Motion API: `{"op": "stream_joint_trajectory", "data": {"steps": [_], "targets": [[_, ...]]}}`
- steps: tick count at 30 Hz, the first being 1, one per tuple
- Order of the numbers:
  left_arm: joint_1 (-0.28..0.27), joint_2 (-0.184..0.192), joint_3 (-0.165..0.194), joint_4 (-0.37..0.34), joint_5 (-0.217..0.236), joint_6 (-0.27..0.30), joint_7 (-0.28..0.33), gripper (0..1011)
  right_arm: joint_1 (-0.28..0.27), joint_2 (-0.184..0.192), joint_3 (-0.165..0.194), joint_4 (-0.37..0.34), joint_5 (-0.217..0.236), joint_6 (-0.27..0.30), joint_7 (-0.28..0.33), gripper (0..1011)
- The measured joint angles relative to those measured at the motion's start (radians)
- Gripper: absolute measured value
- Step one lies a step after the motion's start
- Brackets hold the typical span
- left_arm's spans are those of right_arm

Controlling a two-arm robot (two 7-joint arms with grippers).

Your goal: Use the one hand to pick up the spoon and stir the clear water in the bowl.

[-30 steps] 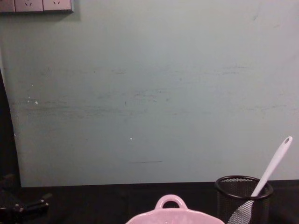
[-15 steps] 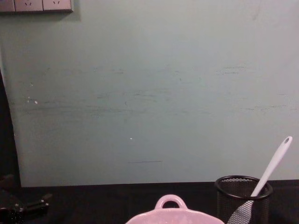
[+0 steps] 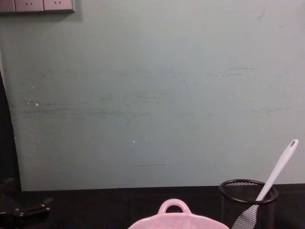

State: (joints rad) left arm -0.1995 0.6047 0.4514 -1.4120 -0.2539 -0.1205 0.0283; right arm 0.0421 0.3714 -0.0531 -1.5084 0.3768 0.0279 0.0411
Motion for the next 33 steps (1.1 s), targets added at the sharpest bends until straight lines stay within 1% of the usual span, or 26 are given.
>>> {"op": "stream_joint_trajectory", "data": {"steps": [33], "targets": [[0.0, 0.0, 0.0, 0.0, 0.0, 0.0, 0.0, 1011, -0.001, 0.0, 0.001, -0.002, 0.002, 0.001, 0.0, 1003]]}}
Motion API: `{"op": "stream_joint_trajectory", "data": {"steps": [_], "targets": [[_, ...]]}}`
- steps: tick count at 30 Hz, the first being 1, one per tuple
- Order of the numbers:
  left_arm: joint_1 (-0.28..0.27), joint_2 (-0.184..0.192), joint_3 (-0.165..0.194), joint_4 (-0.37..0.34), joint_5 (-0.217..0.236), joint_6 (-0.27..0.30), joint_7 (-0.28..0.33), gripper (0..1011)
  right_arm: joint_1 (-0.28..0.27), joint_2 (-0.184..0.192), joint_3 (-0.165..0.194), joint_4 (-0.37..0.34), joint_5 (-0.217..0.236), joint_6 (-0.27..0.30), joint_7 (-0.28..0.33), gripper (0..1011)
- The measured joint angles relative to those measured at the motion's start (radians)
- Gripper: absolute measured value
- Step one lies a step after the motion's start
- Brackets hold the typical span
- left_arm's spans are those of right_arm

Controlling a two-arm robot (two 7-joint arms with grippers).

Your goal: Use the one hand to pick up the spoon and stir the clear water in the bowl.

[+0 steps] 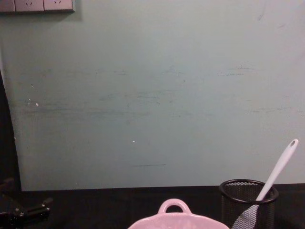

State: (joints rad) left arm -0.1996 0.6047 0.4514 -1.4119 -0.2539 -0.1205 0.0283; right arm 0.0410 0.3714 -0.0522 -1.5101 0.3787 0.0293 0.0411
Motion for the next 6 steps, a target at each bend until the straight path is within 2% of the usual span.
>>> {"op": "stream_joint_trajectory", "data": {"steps": [6], "targets": [[0.0, 0.0, 0.0, 0.0, 0.0, 0.0, 0.0, 1011, 0.0, 0.0, 0.0, 0.0, 0.0, 0.0, 0.0, 1002]]}}
